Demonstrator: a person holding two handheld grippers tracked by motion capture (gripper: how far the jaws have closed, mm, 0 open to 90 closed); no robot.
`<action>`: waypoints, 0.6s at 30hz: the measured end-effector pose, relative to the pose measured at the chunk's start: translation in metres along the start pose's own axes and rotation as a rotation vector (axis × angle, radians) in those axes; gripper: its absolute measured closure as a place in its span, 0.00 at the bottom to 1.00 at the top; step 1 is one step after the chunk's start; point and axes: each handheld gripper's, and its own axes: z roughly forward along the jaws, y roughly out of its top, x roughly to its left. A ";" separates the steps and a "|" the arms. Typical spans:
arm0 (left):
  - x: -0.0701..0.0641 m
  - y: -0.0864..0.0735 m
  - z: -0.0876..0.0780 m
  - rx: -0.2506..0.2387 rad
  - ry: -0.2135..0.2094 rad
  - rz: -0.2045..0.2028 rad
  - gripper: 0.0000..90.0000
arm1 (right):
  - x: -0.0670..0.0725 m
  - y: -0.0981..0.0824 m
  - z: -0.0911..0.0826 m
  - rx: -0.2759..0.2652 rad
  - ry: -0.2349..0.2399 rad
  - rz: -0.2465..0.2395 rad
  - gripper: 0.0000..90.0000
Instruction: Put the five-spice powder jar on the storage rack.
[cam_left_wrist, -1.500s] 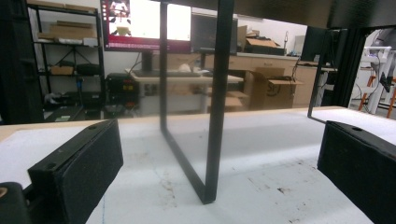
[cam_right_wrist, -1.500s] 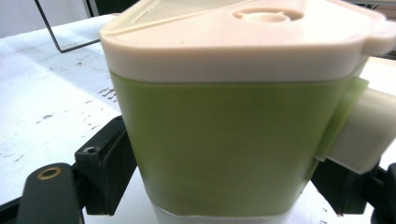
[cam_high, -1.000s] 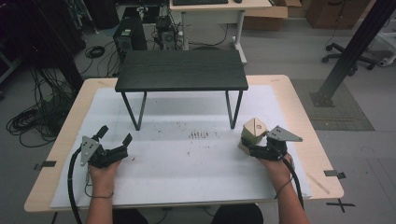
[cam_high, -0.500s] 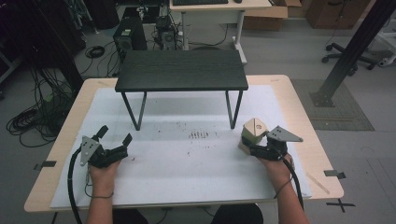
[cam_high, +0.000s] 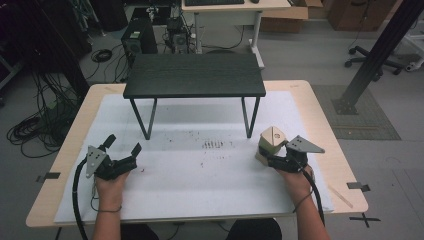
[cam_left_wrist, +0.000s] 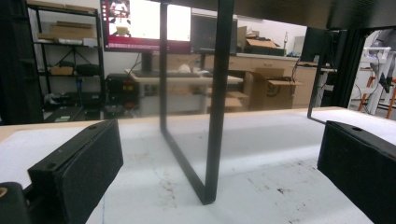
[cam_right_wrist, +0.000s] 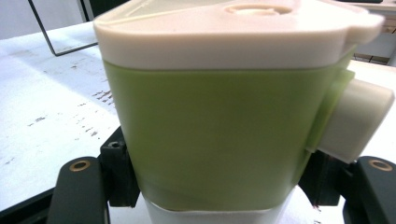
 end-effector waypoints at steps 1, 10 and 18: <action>0.000 0.000 0.000 0.000 0.000 0.000 0.00 | 0.000 0.000 0.000 0.000 0.001 -0.003 0.33; 0.000 0.000 0.000 0.000 0.000 0.000 0.00 | -0.001 0.000 0.000 -0.004 0.007 -0.010 0.33; 0.000 0.000 0.000 -0.001 0.000 -0.002 0.00 | 0.000 0.000 0.000 -0.007 0.009 -0.014 0.33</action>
